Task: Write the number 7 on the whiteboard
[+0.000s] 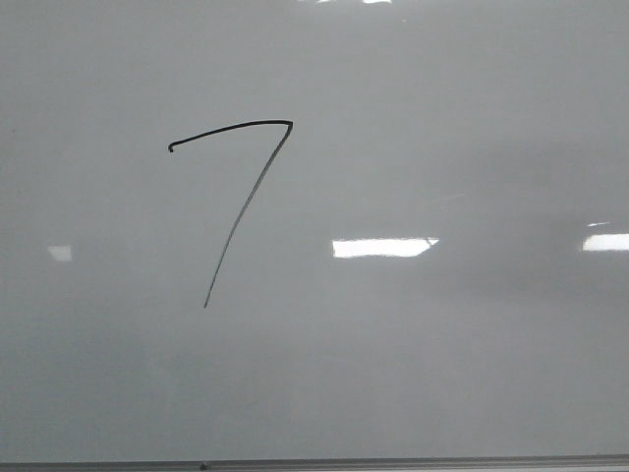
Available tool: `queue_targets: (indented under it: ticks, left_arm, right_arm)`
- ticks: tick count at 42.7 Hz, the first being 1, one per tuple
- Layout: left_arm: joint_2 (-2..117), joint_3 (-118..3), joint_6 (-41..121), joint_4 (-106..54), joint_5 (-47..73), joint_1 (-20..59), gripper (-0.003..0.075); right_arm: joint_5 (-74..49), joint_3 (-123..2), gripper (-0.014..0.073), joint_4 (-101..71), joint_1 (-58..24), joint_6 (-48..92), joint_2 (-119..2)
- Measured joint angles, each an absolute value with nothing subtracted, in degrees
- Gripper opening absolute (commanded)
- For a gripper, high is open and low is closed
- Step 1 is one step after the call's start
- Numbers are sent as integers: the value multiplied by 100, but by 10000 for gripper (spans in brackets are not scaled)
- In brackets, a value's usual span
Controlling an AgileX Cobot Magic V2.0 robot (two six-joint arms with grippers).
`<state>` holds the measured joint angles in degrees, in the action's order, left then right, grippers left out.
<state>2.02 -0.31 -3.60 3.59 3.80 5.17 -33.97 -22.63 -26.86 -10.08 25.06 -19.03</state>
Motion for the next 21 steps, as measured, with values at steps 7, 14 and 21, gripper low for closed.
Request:
queue_targets:
  ticks: [7, 14, 21]
  left_arm:
    - [-23, 27, -356, 299, 398, 200, -20]
    - [-23, 27, -332, 275, 676, 181, -20]
    - [-23, 27, -333, 275, 880, 181, -20]
  right_arm:
    - [-3397, -2263, -62, -2686, -1008, 2506, -1903]
    - [-3397, -2263, -62, -2686, -1008, 2506, -1903]
    - [-3397, -2263, -62, -2686, -1008, 2506, -1903]
